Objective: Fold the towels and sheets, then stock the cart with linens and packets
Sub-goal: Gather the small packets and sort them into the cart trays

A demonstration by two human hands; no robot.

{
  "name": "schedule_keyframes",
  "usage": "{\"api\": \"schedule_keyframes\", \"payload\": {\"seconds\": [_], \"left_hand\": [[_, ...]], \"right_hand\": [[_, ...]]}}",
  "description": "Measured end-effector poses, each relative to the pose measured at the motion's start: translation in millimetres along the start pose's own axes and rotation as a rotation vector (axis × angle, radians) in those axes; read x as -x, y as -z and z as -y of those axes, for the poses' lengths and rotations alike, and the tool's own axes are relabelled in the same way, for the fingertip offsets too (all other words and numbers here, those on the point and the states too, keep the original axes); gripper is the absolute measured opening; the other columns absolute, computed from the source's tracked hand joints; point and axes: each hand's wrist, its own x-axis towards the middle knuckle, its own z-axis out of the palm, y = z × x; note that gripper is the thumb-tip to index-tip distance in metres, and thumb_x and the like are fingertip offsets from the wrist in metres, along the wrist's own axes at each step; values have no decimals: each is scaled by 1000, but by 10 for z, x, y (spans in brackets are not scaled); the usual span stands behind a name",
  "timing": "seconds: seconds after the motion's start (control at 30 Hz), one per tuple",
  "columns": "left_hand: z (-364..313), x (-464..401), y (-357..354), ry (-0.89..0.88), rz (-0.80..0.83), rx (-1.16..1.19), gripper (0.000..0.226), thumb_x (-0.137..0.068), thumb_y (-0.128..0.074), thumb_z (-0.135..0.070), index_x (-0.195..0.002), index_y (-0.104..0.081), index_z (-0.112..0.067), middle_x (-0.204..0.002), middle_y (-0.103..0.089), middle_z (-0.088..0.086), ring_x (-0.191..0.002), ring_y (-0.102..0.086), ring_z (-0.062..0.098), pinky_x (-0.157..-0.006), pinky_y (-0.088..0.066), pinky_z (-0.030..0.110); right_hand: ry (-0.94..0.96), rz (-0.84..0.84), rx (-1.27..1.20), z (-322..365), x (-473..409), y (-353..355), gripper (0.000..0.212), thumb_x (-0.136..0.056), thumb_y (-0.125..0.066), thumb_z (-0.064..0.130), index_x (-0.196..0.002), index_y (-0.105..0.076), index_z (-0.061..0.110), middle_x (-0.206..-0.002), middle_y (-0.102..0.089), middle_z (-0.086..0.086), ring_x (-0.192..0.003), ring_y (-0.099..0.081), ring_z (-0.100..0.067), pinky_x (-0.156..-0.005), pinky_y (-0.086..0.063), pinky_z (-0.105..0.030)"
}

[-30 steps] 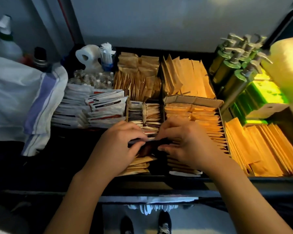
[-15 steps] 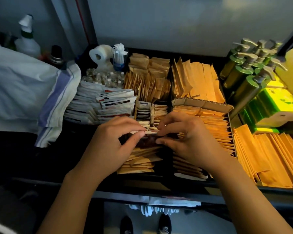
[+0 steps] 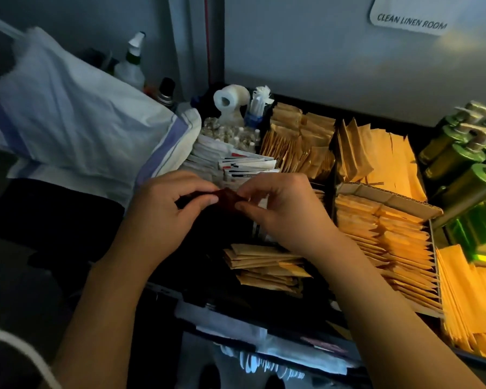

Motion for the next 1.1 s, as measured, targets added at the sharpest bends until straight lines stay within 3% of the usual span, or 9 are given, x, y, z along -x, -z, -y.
{"api": "schedule_keyframes", "payload": {"seconds": [0.07,0.17,0.3,0.47,0.63,0.73,0.87,1.1], "left_hand": [[92,31,85,4,-12,-11,17,-87,-80,-11,-104,-80,-15,-101,-74,-7,-99,-70,9,-90,-51,20],[220,109,142,23,-45,-21,20,-84,-81,-5,-101,-81,-16,-99,-74,-9,-97,-70,8,-89,-50,16],[367,164,66,-23,-34,-60,18,-85,-79,2,-96,-81,-12,-96,-73,-5,-92,-70,9,-87,-55,27],[460,178,-86,-52,71,-127,18,-85,-77,6,-95,-82,-9,-93,-73,1,-86,-69,19,-79,-57,39],[524,194,-164,-27,94,-146,18,-84,-78,5,-95,-82,-9,-94,-72,-1,-87,-68,17,-81,-57,38],[569,243,-191,-3,85,-181,16,-84,-79,2,-93,-82,-11,-94,-70,-4,-89,-65,15,-82,-55,36],[588,289,-203,28,142,-207,16,-88,-75,-1,-95,-81,-14,-96,-69,-8,-93,-63,15,-84,-55,37],[355,186,-183,-28,122,-137,17,-89,-74,-5,-100,-81,-16,-99,-69,-10,-98,-63,11,-88,-53,31]], "right_hand": [[2,-26,20,-15,-72,-135,10,-83,-83,10,-90,-78,14,-80,-72,6,-73,-67,-9,-66,-56,-36],[-23,-68,33,-65,-114,-320,14,-79,-84,8,-87,-77,18,-76,-69,13,-70,-66,-6,-66,-56,-34],[-74,18,35,-188,-118,-519,16,-77,-80,2,-86,-73,13,-80,-71,5,-73,-69,-11,-70,-59,-43],[-23,105,157,-189,-66,-570,27,-78,-83,19,-104,-75,23,-88,-68,10,-77,-62,-9,-71,-56,-39],[17,99,204,-189,-79,-582,11,-86,-75,15,-95,-78,22,-87,-69,8,-76,-63,-14,-68,-55,-42],[43,103,298,-208,-61,-609,12,-86,-73,16,-93,-79,24,-87,-70,8,-78,-65,-20,-65,-55,-40],[53,161,416,-196,-48,-642,21,-89,-68,21,-103,-79,31,-95,-71,6,-87,-67,-25,-67,-52,-36],[26,132,258,-190,104,-238,21,-90,-76,14,-109,-80,19,-107,-71,5,-98,-67,-17,-83,-56,-42]]}}
